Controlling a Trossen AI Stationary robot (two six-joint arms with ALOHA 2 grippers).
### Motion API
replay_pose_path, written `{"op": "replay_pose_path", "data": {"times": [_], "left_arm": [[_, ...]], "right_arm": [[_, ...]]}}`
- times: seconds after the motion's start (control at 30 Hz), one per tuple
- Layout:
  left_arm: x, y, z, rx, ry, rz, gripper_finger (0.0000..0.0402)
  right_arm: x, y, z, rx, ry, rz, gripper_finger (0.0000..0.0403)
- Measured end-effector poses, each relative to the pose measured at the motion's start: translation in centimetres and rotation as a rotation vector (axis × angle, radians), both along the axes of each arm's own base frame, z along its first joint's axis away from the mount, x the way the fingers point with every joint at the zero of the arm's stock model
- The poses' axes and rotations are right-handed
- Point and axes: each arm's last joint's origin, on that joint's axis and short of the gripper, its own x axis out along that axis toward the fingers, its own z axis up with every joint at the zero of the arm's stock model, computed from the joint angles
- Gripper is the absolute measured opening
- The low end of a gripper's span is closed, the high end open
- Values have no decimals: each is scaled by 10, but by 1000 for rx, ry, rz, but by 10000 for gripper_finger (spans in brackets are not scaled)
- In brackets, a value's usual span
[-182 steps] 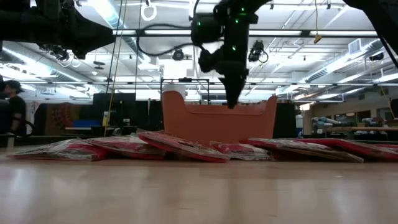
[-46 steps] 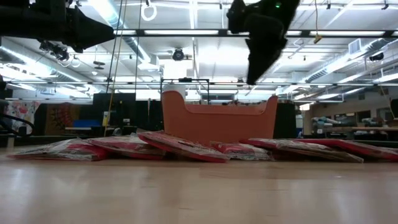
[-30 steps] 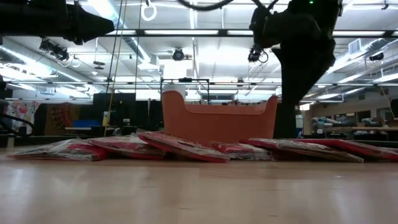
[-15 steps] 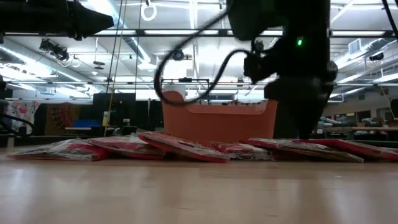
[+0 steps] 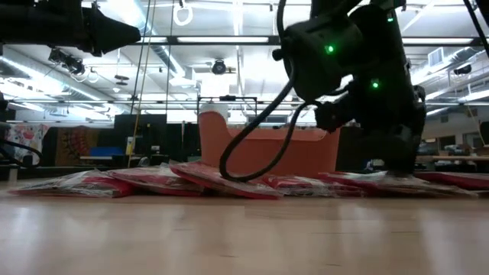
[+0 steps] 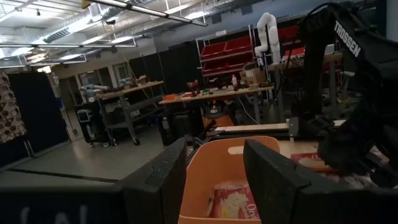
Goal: Sort popcorn bags into baskets
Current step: Put the red popcorn bag into the orange bin
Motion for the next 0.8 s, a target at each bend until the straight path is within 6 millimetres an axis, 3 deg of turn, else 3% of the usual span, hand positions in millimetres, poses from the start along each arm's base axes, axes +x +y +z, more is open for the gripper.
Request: {"op": "replay_pose_path", "data": {"times": [0.27,0.57,0.8], "left_arm": [[0,0,0,0,1,0,164],[0,0,0,0,1,0,164],[0,0,0,0,1,0,164]], "right_arm": [[-2,0,-2,43,42,27,11],[3,3,36,-14,136,78,7],[15,11,75,-53,-38,204,5]]}}
